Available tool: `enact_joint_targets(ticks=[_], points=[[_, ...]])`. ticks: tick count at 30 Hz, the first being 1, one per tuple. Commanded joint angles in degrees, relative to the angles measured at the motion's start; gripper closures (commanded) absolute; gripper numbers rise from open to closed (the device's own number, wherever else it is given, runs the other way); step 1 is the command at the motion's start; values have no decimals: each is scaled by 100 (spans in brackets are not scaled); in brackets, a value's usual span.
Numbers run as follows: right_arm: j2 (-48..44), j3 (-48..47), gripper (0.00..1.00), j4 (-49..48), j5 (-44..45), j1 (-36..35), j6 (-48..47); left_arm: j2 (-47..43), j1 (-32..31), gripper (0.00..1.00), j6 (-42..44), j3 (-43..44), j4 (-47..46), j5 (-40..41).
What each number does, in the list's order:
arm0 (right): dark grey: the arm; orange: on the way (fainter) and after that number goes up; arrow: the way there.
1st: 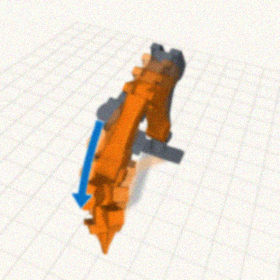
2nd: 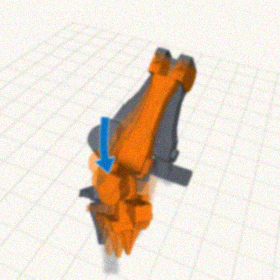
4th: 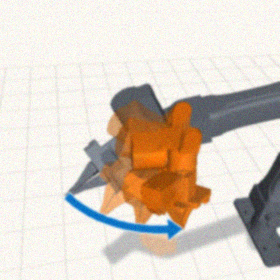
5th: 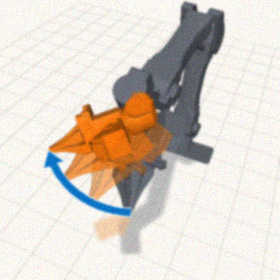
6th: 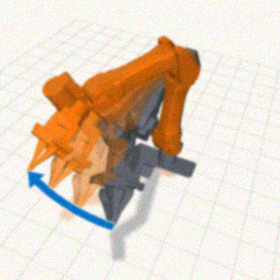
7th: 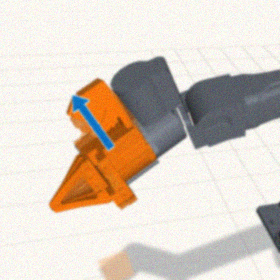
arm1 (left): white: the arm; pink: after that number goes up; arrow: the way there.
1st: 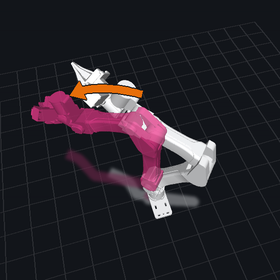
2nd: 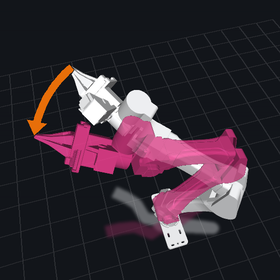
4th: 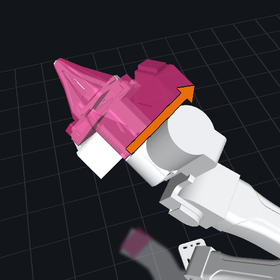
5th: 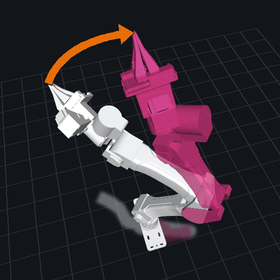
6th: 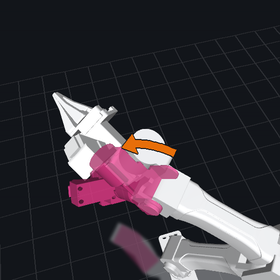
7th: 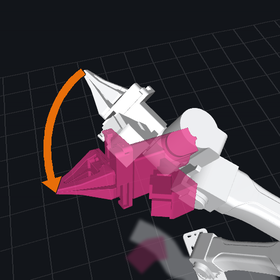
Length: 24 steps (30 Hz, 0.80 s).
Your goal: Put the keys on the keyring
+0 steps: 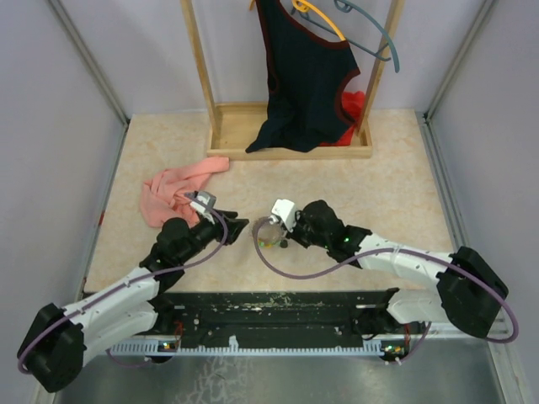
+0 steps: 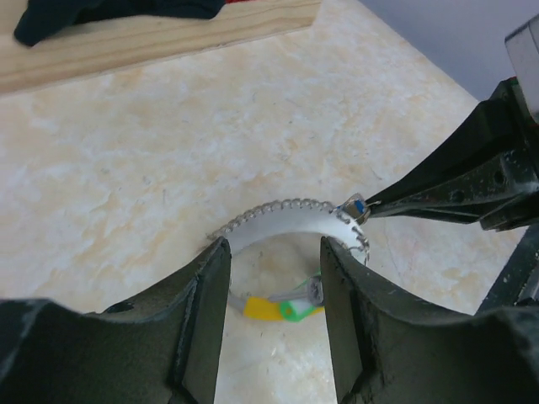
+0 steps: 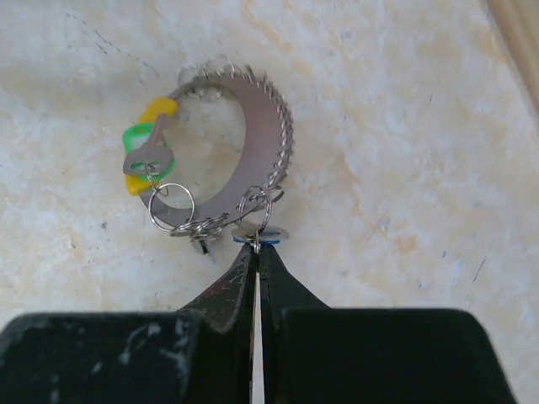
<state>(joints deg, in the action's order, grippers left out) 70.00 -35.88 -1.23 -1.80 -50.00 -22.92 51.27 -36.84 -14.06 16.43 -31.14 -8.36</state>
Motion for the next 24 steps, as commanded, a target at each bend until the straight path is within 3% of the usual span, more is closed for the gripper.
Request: enact_joint_targets(ticks=[1, 6, 10, 13, 14, 17, 21, 24], points=[[-16, 184, 100, 28, 502, 216, 1440, -491, 45, 45, -444, -335, 597, 887], [-171, 458, 99, 2, 987, 425, 2014, -1024, 54, 42, -716, -524, 1119, 1490], [-405, 518, 74, -37, 1205, 720, 2360, -1784, 54, 34, -1136, -628, 1659, 2052], [-785, 732, 59, -179, 1434, 792, 2522, -2336, 54, 16, -1317, -637, 2113, 2413], [-955, 787, 56, -179, 1495, 817, 2579, -2524, 54, 2, -1350, -591, 2282, 2476], [-1615, 908, 45, -18, 1829, 826, 2673, -3019, 54, 1, -1455, -392, 2783, 2695], [-2488, 822, 15, 614, 2245, 827, 2702, -3515, 54, 1, -1694, 80, 3708, 2906], [-3197, 625, 11, 1262, 2462, 825, 2768, -3722, 54, 1, -1621, 692, 4400, 2771]])
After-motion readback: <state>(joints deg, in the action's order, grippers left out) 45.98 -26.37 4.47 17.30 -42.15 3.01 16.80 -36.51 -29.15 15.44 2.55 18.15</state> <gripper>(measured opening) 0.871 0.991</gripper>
